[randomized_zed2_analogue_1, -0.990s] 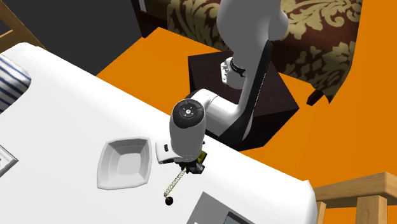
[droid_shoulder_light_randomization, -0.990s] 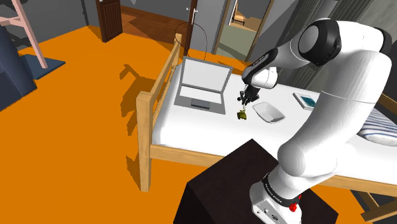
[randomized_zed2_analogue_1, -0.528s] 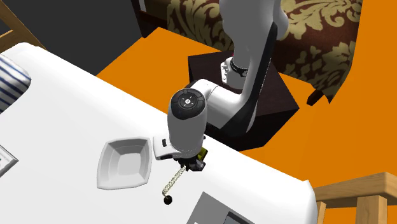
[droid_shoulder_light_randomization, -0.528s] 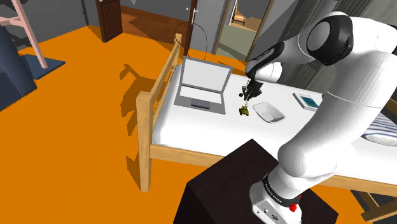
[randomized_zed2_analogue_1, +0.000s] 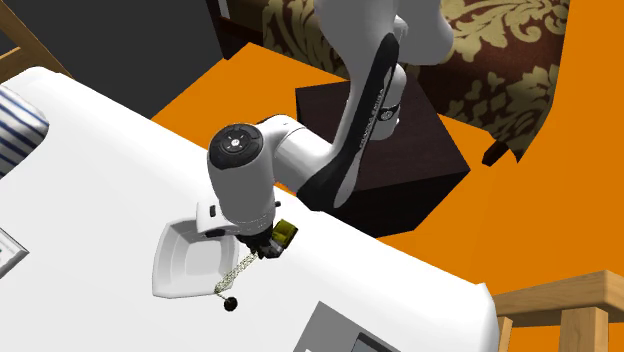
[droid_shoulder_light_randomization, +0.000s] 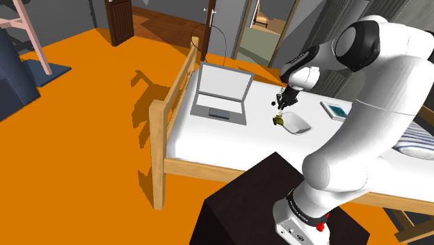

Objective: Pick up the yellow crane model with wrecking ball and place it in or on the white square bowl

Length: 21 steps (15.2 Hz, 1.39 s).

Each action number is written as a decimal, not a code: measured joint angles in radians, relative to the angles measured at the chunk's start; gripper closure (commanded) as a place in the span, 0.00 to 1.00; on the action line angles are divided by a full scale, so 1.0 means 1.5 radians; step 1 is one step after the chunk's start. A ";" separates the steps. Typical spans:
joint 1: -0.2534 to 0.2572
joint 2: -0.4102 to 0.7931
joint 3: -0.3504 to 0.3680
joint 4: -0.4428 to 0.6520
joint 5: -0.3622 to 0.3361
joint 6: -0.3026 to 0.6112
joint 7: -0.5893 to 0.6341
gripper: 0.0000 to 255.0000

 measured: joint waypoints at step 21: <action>-0.215 0.214 0.004 0.279 0.109 -0.089 -0.250 1.00</action>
